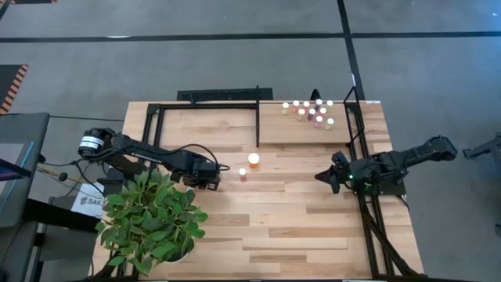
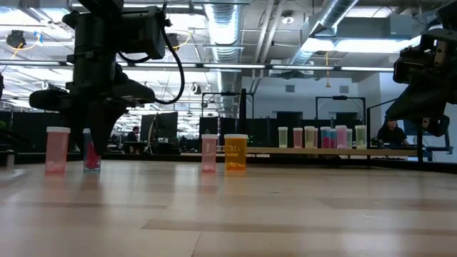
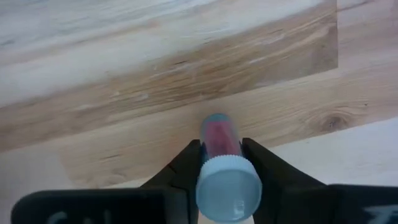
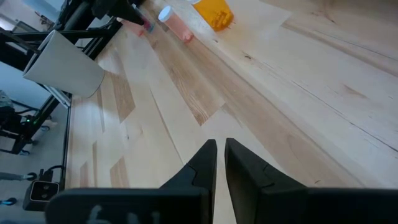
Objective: Pick and place medicine bottles onto shelf by color
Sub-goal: Move the blue pill bottle to the center of the table
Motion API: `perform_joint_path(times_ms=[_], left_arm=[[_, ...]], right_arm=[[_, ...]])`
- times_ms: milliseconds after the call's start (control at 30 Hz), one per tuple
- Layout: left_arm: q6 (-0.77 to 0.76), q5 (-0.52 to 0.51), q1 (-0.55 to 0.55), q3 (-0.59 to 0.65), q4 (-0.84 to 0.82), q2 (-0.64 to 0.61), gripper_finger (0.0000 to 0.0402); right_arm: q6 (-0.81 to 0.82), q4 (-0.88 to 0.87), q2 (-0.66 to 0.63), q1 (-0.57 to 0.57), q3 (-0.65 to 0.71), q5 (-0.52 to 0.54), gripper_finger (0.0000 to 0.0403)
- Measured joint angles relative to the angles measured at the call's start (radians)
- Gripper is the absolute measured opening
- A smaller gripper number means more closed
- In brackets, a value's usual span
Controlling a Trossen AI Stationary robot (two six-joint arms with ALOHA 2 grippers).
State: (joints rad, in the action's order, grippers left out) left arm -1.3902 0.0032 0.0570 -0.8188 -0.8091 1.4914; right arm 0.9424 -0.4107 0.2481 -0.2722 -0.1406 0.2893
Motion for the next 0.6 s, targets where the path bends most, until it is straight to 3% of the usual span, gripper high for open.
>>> perform_joint_path(times_ms=[267, 600], left_arm=[[-0.028, 0.018, 0.006, 0.000, 0.104, 0.000, 0.0097], [-0.090, 0.043, 0.066, -0.005, 0.217, 0.001, 0.0081]], right_arm=[[0.000, 0.000, 0.000, 0.000, 0.000, 0.000, 0.0056], [0.000, 0.000, 0.000, 0.000, 0.000, 0.000, 0.0056]])
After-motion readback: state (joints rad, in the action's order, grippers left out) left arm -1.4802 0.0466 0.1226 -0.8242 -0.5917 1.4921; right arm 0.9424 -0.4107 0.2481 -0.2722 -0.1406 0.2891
